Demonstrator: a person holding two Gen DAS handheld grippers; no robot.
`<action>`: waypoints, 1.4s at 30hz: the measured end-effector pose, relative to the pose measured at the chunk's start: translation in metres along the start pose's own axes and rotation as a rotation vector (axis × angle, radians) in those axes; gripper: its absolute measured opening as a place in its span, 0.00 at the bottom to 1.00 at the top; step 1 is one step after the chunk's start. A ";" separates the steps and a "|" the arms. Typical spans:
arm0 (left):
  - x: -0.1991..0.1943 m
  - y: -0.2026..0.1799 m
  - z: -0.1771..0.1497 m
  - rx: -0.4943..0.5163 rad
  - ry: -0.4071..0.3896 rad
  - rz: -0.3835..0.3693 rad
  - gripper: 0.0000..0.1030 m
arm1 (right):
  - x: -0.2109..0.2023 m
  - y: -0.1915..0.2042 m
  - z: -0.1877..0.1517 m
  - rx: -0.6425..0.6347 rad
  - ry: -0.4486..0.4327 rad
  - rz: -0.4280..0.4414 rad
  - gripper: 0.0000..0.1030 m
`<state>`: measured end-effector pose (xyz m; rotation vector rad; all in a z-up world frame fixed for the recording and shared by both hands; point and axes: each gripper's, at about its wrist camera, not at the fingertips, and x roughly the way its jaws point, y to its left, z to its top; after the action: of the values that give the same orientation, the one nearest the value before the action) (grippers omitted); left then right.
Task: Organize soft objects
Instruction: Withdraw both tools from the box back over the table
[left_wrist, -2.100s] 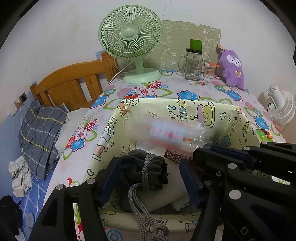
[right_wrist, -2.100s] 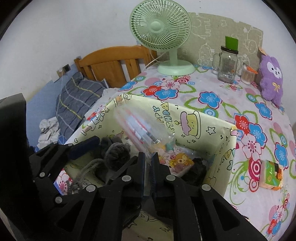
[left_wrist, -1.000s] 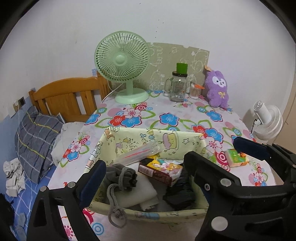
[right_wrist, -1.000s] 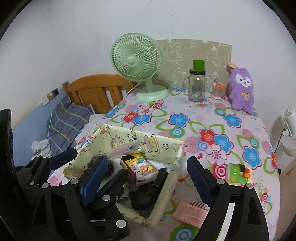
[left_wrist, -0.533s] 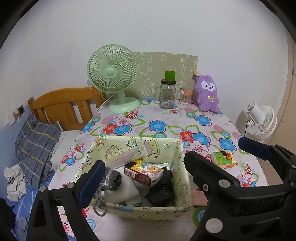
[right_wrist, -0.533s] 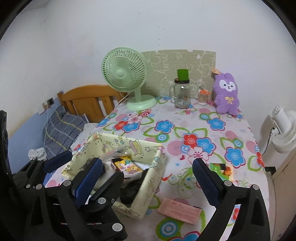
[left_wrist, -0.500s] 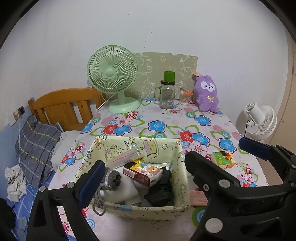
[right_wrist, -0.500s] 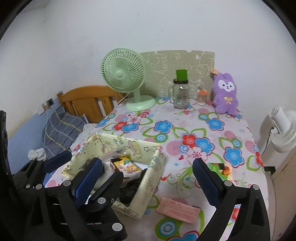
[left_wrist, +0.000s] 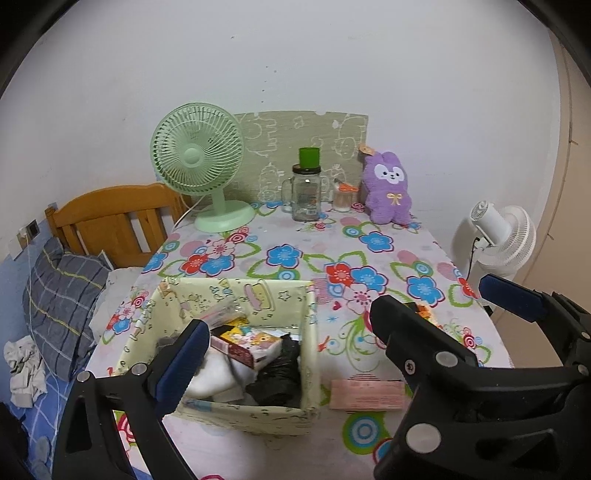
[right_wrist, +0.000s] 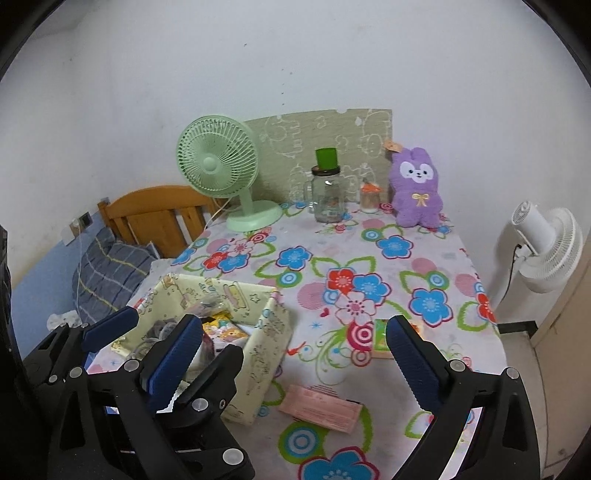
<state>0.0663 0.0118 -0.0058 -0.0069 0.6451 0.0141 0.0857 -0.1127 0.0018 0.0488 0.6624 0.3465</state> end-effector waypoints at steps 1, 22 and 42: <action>-0.001 -0.002 0.000 0.001 -0.001 -0.003 0.96 | -0.002 -0.002 0.000 0.002 -0.003 -0.006 0.98; -0.003 -0.063 -0.004 0.049 0.013 -0.075 0.96 | -0.036 -0.049 -0.010 -0.016 -0.076 -0.096 0.98; 0.027 -0.097 -0.027 0.059 0.097 -0.103 0.96 | -0.021 -0.090 -0.037 0.025 -0.028 -0.117 0.98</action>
<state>0.0727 -0.0854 -0.0434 0.0159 0.7415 -0.1046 0.0748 -0.2069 -0.0287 0.0382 0.6388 0.2250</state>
